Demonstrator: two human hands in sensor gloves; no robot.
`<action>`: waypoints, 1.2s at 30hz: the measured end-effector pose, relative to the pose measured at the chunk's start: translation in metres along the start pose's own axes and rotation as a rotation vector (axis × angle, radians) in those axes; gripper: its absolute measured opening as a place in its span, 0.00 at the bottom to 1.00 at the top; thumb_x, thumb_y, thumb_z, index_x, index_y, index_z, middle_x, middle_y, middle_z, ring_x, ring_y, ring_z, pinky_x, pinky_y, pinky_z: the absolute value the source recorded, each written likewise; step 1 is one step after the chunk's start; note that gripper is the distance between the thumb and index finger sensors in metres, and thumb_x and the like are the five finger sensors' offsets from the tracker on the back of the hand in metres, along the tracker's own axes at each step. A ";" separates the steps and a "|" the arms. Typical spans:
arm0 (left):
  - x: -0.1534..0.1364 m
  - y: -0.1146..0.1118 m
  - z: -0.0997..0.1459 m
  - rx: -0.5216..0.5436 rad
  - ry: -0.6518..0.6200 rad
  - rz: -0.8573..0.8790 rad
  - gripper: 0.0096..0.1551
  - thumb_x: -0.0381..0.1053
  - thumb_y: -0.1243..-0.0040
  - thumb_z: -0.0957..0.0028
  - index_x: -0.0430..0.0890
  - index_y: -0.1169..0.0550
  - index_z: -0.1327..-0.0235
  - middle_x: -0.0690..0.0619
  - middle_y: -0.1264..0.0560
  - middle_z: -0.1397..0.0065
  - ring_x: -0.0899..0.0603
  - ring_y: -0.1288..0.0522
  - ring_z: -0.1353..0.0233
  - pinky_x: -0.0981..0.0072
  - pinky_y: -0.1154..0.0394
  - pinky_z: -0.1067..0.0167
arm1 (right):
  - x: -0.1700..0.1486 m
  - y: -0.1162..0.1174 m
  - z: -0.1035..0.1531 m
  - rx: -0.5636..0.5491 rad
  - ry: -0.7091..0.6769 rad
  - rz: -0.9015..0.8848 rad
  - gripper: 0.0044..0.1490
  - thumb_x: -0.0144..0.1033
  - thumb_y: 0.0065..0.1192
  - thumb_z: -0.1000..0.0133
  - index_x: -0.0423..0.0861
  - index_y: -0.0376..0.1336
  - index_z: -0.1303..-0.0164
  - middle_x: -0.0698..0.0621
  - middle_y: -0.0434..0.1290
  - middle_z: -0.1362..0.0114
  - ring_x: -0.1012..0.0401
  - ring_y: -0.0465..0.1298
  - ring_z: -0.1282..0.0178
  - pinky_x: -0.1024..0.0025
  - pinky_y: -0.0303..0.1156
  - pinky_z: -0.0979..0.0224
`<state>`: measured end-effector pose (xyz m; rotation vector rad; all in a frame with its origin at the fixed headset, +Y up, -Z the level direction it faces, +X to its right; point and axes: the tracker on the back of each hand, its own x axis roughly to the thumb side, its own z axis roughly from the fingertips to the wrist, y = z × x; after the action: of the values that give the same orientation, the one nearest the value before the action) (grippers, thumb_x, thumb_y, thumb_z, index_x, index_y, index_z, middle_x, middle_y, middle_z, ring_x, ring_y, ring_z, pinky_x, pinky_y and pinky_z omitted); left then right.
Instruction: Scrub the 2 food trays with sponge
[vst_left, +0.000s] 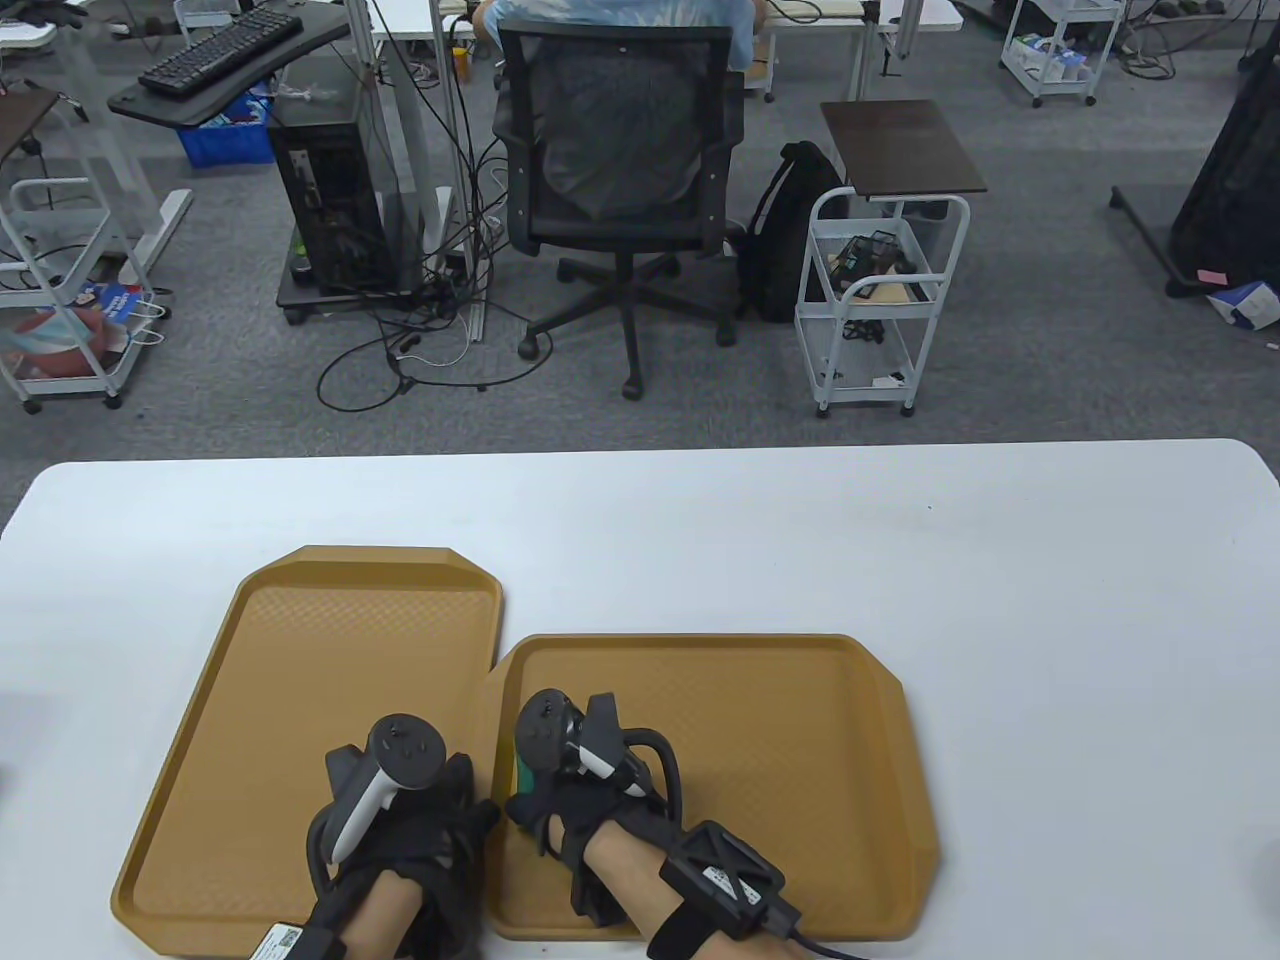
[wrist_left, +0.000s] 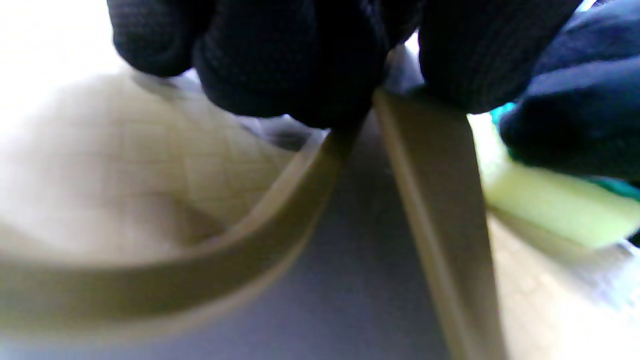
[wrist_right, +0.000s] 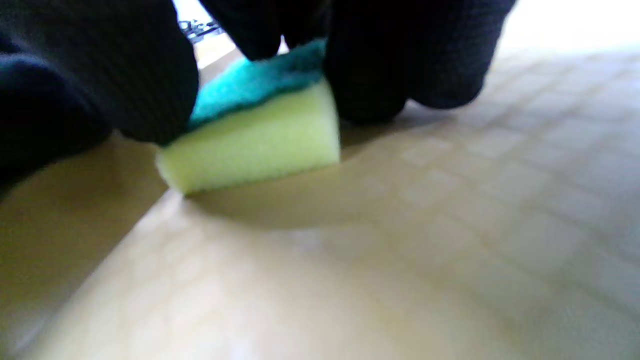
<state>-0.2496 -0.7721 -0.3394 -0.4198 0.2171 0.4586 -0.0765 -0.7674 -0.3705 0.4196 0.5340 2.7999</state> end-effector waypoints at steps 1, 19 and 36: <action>0.000 0.000 0.000 0.000 0.000 -0.001 0.42 0.62 0.34 0.54 0.52 0.31 0.25 0.49 0.17 0.54 0.42 0.19 0.57 0.46 0.25 0.45 | 0.000 0.000 0.001 -0.002 -0.003 0.021 0.53 0.53 0.73 0.49 0.46 0.51 0.19 0.41 0.50 0.16 0.46 0.72 0.39 0.50 0.74 0.36; 0.001 0.000 0.001 0.004 -0.001 -0.013 0.43 0.62 0.34 0.54 0.51 0.31 0.24 0.48 0.17 0.54 0.42 0.19 0.57 0.46 0.25 0.45 | -0.112 -0.029 0.055 0.031 0.167 0.132 0.53 0.50 0.74 0.49 0.47 0.50 0.19 0.42 0.49 0.15 0.42 0.71 0.33 0.46 0.73 0.34; 0.003 -0.002 0.002 0.013 0.002 -0.036 0.43 0.62 0.35 0.54 0.51 0.32 0.24 0.49 0.18 0.54 0.42 0.19 0.56 0.46 0.25 0.45 | -0.190 -0.039 0.095 -0.007 0.376 0.447 0.50 0.43 0.73 0.48 0.48 0.50 0.19 0.43 0.50 0.14 0.40 0.69 0.27 0.40 0.68 0.28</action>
<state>-0.2455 -0.7715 -0.3377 -0.4107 0.2144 0.4210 0.1379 -0.7603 -0.3454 -0.0003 0.5623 3.3384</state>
